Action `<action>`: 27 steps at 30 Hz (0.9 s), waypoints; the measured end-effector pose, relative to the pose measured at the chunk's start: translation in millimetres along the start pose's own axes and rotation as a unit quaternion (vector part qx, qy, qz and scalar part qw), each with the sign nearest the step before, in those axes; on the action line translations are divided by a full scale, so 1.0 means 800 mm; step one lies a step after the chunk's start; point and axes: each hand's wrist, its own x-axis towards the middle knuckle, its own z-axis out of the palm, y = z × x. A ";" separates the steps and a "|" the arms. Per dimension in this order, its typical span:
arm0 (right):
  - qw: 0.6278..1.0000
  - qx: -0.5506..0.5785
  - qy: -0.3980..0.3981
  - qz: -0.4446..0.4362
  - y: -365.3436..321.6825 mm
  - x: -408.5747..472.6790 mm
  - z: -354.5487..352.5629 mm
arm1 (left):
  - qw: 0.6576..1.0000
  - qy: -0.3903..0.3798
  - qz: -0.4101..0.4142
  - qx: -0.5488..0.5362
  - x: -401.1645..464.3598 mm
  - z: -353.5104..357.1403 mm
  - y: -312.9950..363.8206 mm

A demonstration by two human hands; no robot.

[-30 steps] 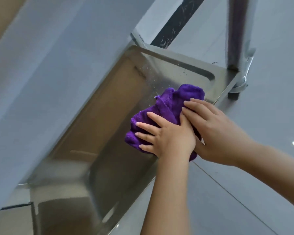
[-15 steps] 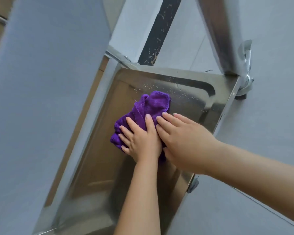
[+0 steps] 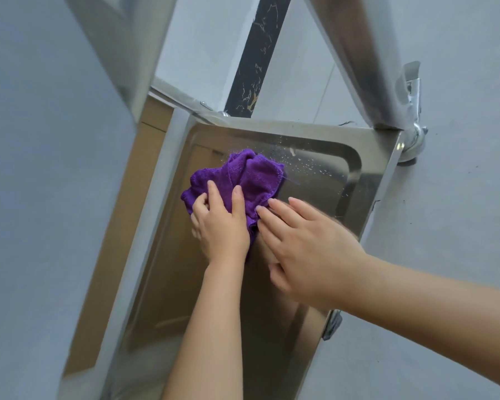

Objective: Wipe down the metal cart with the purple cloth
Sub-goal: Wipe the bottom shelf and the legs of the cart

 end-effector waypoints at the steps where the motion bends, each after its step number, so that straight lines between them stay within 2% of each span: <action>1: 1.000 0.003 -0.004 0.003 0.000 0.000 -0.001 | 0.998 -0.015 -0.047 -0.039 0.002 -0.001 0.010; 4: 1.000 0.004 -0.008 -0.004 0.000 -0.002 -0.003 | 0.961 -0.068 -0.222 -0.151 0.030 -0.002 0.049; 7: 1.000 -0.004 0.010 -0.018 0.002 -0.006 -0.004 | 0.938 -0.099 -0.304 -0.134 0.050 0.006 0.077; 10: 1.000 0.000 0.015 -0.014 0.001 -0.007 -0.004 | 0.951 -0.071 -0.276 -0.123 0.055 0.012 0.073; 15: 0.999 -0.012 0.026 -0.017 0.003 -0.007 -0.004 | 0.985 -0.037 -0.123 -0.119 0.071 0.015 0.041; 20: 0.999 0.004 0.038 -0.020 0.002 -0.006 -0.005 | 0.984 -0.043 0.011 -0.171 0.111 0.013 0.012; 22: 0.999 0.001 0.046 -0.023 0.003 -0.007 -0.005 | 0.974 -0.058 0.007 -0.218 0.123 0.012 0.005; 26: 0.998 0.011 0.051 -0.033 0.004 -0.008 -0.005 | 0.940 -0.062 -0.141 -0.304 0.164 0.007 0.022; 27: 0.998 0.014 0.053 -0.036 0.004 -0.007 -0.005 | 0.935 -0.079 -0.146 -0.312 0.169 0.000 0.030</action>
